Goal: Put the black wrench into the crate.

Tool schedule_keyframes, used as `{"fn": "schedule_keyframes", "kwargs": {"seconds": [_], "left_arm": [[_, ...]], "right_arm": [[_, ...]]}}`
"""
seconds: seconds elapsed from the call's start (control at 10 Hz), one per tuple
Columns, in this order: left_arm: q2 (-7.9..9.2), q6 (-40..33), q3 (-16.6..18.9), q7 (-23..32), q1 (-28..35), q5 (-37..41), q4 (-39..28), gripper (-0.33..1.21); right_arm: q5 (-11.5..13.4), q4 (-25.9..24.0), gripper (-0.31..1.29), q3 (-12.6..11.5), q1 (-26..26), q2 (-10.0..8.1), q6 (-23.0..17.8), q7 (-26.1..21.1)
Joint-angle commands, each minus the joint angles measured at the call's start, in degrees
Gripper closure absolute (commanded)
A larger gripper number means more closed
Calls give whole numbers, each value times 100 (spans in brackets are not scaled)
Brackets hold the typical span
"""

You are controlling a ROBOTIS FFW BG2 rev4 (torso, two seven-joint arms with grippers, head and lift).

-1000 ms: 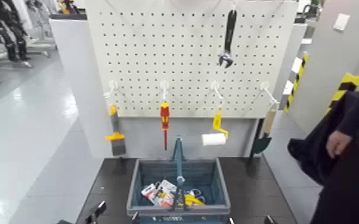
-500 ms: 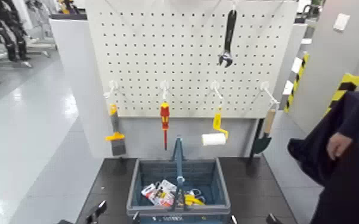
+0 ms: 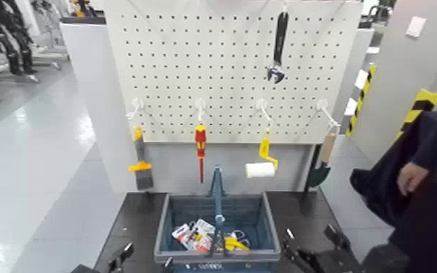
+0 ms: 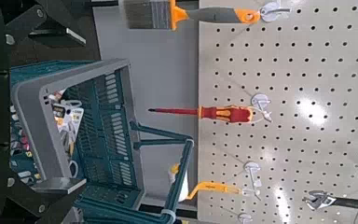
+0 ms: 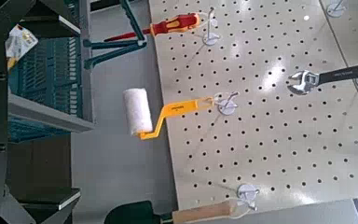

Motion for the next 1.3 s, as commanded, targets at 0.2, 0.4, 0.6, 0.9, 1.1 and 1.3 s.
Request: {"fn": "schedule_keyframes", "kwargs": {"seconds": [0.2,0.4,0.6,0.9,1.1,1.3], "left_arm": [[9,79,-31,-47,-74,39,5,24],[18,114,-40,-100,-135,57,40,24],[18,131,-49,-126,-179,74,58,24],[44,158,-75,-161,-232,100,84,24],[70,184,-110,-161,-258,109,84,24],[79,211,-145,-170,-302,118,102,24]], "right_arm": [[10,284,11,-245,-911,-7,263,440],[10,522,11,-263,-1412,-34,298,651],[-8,671,11,-298,-1877,-78,342,774],[-192,979,12,-368,-2616,-165,518,1143],[-289,1102,13,-368,-3029,-227,614,1266],[-429,1313,13,-307,-3468,-324,693,1416]]}}
